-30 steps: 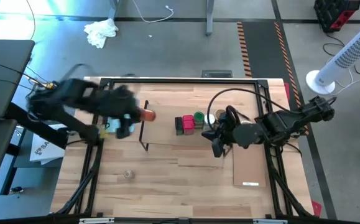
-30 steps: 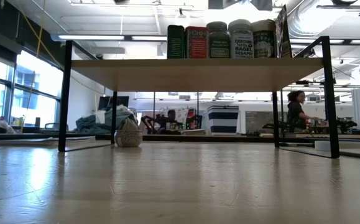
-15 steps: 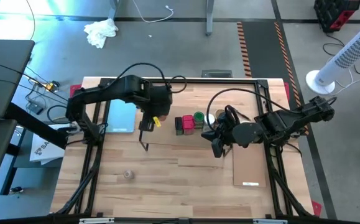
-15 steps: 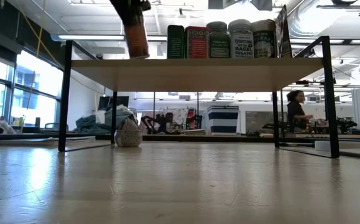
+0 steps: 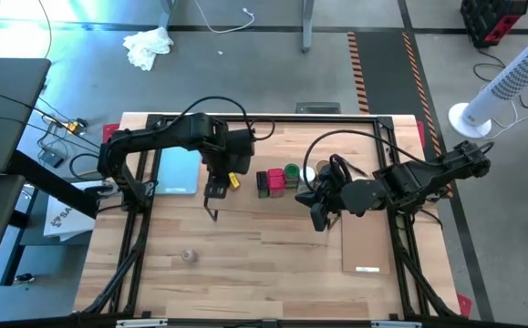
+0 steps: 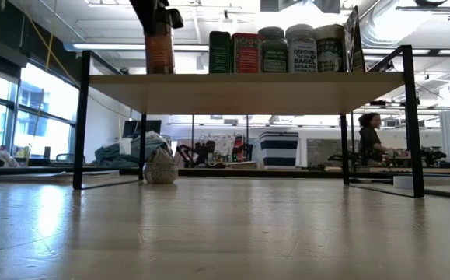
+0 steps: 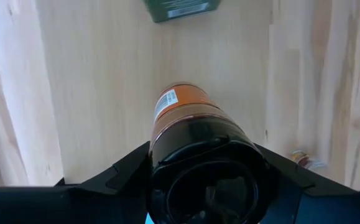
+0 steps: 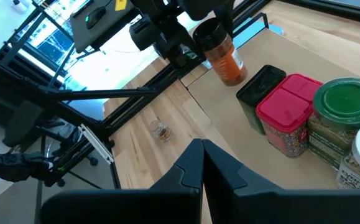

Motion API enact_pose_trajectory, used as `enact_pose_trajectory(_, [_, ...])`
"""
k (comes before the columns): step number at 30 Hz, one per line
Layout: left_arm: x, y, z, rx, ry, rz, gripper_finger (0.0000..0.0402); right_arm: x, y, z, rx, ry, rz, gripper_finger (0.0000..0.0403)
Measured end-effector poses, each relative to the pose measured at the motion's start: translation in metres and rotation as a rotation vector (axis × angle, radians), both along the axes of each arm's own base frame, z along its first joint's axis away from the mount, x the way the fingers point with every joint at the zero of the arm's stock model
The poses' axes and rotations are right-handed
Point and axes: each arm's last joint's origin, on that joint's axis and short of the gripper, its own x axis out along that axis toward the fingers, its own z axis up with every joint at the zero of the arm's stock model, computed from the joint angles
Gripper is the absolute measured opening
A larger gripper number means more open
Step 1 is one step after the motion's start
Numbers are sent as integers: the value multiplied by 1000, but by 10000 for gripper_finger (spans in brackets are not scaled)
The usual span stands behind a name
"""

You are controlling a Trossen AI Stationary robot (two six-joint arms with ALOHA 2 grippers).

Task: Shelf spices
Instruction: Put the black seasoning bottle on the shelf

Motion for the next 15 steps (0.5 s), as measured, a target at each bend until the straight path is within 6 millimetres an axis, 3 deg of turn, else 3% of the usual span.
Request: enact_pose_trajectory(15, [0, 2, 0, -10, 0, 88, 213, 0, 0, 0, 0, 4, 3, 0])
